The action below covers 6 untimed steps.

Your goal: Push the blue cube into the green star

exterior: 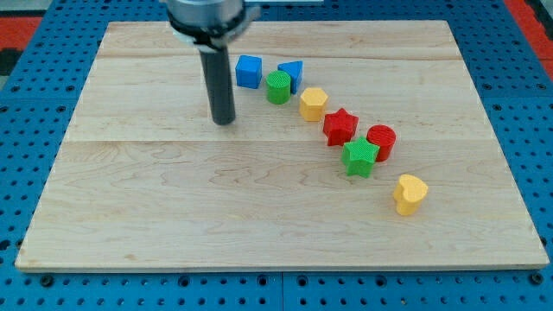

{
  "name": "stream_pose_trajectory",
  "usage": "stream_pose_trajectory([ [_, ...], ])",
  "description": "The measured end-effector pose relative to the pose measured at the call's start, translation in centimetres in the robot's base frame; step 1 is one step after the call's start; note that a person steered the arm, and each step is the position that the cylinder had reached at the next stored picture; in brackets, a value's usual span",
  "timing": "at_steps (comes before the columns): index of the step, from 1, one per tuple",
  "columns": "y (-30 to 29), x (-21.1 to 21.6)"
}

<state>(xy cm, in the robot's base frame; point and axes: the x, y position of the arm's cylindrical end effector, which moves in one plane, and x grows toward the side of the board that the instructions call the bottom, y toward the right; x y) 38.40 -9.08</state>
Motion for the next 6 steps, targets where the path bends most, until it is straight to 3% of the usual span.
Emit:
stream_pose_trajectory([
  [1, -4.4, -4.9],
  [2, -4.2, -10.1],
  [3, 0.0, -9.6],
  [4, 8.4, -6.2],
  [6, 13.0, 1.1],
])
